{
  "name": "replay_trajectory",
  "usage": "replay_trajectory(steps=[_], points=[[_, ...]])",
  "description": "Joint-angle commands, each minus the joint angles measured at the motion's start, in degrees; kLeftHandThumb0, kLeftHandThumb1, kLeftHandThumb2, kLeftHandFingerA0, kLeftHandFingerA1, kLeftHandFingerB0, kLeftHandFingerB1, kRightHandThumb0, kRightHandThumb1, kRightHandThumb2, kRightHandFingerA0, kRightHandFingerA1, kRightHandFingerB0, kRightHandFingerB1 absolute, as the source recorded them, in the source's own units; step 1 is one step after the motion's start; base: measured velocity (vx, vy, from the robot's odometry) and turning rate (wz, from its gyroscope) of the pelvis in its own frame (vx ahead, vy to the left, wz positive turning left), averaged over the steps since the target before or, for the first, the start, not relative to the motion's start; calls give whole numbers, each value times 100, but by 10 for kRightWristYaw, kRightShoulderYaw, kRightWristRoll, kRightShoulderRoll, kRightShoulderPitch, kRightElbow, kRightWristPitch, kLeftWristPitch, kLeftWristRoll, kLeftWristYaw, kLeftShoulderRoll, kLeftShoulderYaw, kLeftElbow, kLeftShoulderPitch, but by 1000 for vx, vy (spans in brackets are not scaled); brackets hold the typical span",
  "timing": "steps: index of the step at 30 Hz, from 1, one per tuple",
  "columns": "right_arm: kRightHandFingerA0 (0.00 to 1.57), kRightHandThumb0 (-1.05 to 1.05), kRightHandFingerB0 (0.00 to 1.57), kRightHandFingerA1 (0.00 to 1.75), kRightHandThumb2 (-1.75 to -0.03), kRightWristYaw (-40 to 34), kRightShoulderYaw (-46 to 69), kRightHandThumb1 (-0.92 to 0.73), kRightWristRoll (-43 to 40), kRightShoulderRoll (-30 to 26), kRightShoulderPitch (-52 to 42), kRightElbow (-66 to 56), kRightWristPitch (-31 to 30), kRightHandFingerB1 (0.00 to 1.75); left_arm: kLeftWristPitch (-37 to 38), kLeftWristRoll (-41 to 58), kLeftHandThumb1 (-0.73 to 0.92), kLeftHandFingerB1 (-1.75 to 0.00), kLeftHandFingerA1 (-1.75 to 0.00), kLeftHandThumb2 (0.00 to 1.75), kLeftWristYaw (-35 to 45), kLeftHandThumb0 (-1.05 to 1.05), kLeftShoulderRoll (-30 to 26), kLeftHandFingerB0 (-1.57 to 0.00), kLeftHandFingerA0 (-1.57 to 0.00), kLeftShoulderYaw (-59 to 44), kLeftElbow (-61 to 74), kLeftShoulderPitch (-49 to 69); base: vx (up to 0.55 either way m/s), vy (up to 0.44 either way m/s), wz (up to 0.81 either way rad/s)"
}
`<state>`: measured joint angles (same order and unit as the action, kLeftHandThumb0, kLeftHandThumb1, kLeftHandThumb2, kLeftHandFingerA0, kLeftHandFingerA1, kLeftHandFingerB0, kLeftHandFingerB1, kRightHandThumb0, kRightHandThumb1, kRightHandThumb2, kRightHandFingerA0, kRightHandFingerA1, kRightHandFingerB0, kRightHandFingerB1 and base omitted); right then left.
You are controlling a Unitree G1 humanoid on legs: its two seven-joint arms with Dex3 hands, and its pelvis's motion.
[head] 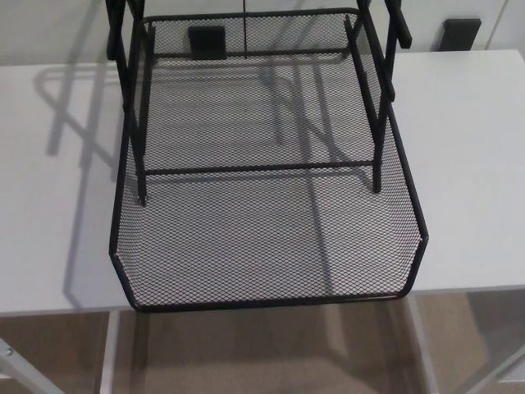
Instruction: The robot walks towards a file tray kept in the middle of a desk and uses its right hand to grab a tray and pulls it out towards itself
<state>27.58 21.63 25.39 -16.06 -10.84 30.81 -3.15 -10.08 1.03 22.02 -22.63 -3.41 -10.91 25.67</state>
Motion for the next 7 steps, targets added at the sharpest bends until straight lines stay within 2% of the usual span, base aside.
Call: replay_trajectory(steps=[1, 7], points=[[0, -84, 12, 38, -88, -130, -106, -51, 47, 2, 17, 146, 36, 19, 21, 21, 73, -27, -33, 60, 12, 0, -19, -14, -23, -36, -23, -8, 0, 0, 0], [0, -80, 12, 36, -90, -134, -132, -51, 18, -23, 33, 183, 58, 18, 20, 22, 73, -28, -34, 60, 6, 4, -3, -15, -24, -42, -50, -19, 0, 0, 0]])
